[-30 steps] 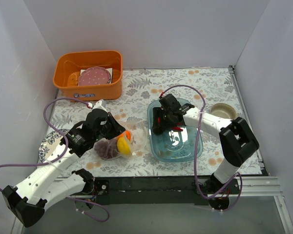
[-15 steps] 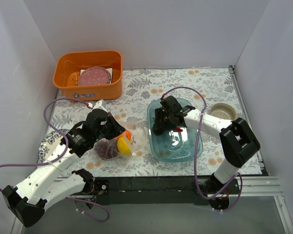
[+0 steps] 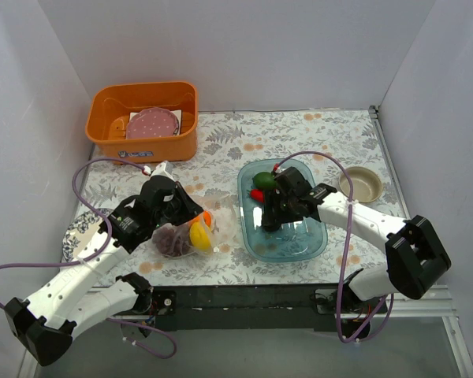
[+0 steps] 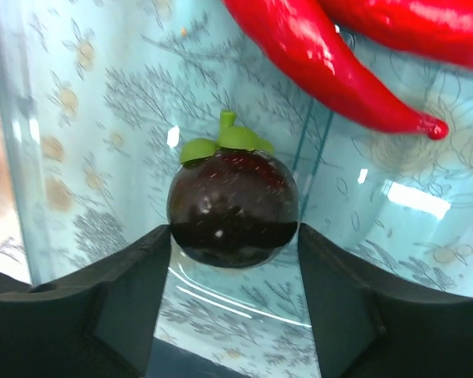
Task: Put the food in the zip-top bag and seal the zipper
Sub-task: Pick up the fake fruit from the bin, then place the fake fruit in the zipper food storage bag, then pick up the fake fruit from the bin.
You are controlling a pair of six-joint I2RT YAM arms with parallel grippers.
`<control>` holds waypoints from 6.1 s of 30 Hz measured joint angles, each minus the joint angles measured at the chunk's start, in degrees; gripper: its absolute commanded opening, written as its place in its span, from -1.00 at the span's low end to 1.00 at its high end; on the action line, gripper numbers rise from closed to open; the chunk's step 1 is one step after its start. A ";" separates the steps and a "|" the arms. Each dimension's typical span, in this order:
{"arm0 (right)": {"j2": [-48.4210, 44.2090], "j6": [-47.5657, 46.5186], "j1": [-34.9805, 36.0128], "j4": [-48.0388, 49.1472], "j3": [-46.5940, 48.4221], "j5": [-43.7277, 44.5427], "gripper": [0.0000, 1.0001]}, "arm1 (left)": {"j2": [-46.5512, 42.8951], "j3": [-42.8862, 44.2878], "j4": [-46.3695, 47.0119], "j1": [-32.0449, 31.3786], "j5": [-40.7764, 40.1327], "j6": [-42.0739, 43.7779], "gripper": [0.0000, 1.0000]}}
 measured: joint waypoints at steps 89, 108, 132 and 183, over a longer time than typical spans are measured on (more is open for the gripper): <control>-8.11 3.26 0.00 8.11 3.04 -6.56 -0.01 | 1.99 -0.94 1.46 0.00 1.14 0.42 -1.00; 4.00 14.60 9.22 30.69 -0.44 -19.89 0.03 | 1.55 -0.94 1.60 0.02 1.75 -0.28 -1.00; 19.26 21.64 12.31 54.58 2.78 -30.47 0.96 | -2.16 0.48 1.25 0.02 1.07 -1.14 -1.00; 10.95 -6.54 -7.10 9.25 11.43 3.28 0.96 | -4.22 -0.87 -0.42 0.02 -1.05 -2.58 -1.00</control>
